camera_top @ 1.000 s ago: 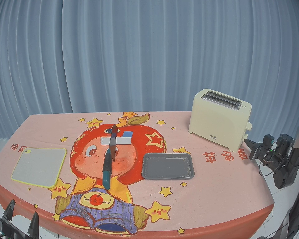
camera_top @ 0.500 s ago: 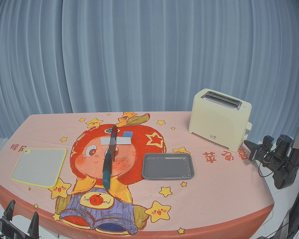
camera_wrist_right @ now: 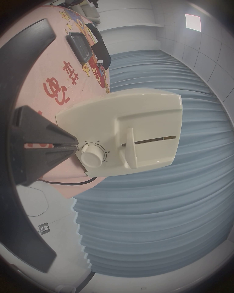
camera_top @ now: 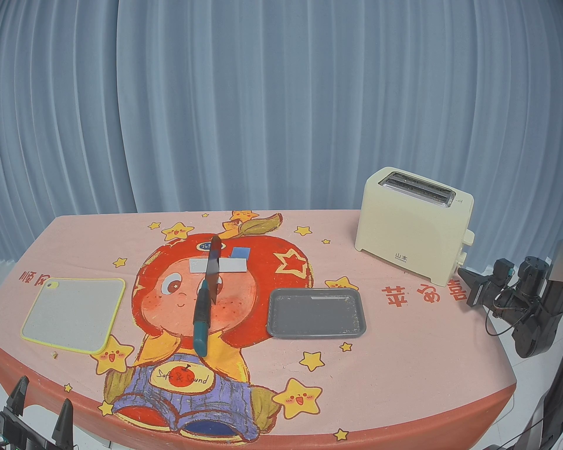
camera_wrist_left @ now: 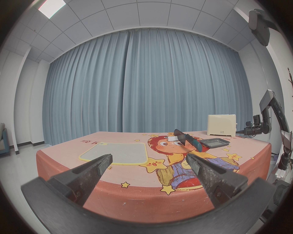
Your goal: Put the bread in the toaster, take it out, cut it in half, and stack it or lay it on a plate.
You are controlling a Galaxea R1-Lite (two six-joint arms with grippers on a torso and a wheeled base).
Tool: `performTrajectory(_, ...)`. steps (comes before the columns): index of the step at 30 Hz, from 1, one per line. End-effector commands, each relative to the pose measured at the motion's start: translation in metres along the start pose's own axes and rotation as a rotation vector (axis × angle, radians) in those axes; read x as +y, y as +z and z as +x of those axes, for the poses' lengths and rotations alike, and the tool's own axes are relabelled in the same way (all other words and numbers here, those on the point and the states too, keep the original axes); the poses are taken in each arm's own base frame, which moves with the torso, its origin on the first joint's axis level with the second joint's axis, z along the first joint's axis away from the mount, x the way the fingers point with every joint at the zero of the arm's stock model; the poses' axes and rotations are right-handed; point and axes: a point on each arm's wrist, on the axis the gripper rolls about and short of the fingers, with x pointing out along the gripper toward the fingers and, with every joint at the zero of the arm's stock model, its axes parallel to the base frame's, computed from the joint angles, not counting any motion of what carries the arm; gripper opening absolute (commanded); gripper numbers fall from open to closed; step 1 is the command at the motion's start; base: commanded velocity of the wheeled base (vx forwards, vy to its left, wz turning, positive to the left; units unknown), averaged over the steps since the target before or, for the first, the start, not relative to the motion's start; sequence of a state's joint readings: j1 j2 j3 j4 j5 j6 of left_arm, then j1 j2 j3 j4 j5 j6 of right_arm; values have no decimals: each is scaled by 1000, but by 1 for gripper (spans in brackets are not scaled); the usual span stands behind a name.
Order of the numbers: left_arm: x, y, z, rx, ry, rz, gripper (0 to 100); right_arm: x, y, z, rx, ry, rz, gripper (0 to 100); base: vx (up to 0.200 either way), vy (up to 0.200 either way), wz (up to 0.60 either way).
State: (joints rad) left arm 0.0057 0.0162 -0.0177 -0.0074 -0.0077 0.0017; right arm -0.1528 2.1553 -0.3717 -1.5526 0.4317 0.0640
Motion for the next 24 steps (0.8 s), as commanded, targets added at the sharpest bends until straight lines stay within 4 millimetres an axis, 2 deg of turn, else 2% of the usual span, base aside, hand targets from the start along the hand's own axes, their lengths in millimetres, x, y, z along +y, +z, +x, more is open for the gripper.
performTrajectory(1, 0, -5, 0, 1, 0, 0, 100, 0, 0, 0, -2, 0, -1, 0, 0, 0, 0)
performTrajectory(11, 0, -5, 0, 1, 0, 0, 100, 4, 3, -3, -9, 8, -7, 0, 0, 0, 0)
performTrajectory(15, 0, -5, 0, 1, 0, 0, 100, 11, 18, -13, -52, 19, -19, 0, 0, 0, 0)
performTrajectory(24, 0, -5, 0, 1, 0, 0, 100, 5, 24, -9, -83, 4, -30, 0, 0, 0, 0)
